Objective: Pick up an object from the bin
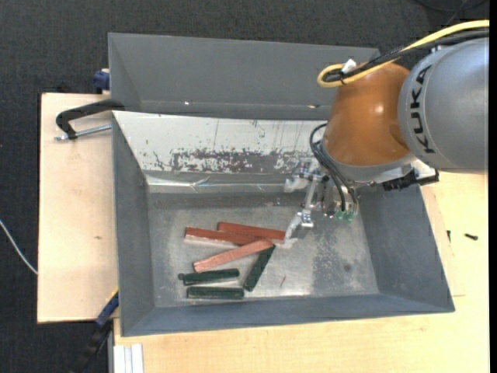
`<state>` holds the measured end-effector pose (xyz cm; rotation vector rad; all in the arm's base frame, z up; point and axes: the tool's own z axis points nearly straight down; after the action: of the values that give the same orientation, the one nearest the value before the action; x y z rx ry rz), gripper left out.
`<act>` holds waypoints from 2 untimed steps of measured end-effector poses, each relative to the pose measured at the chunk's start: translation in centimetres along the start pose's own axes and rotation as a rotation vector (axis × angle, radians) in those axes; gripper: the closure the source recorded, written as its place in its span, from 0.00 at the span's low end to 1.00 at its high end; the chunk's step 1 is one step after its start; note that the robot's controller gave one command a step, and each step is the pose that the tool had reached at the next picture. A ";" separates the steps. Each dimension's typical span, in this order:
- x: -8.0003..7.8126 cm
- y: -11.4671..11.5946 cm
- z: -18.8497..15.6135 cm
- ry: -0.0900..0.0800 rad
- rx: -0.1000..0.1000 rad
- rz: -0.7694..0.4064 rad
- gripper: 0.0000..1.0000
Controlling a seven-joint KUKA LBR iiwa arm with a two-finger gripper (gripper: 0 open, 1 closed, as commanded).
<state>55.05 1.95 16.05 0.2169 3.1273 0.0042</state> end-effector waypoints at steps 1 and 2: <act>-0.3 -0.7 1.5 0.014 0.003 -0.062 0.00; 0.9 -0.2 8.3 0.006 0.002 -0.149 1.00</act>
Offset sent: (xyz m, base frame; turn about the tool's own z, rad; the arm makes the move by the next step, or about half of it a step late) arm -0.0122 -0.0011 -0.0905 -0.1486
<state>54.15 1.88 7.74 -0.0158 3.1408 0.0014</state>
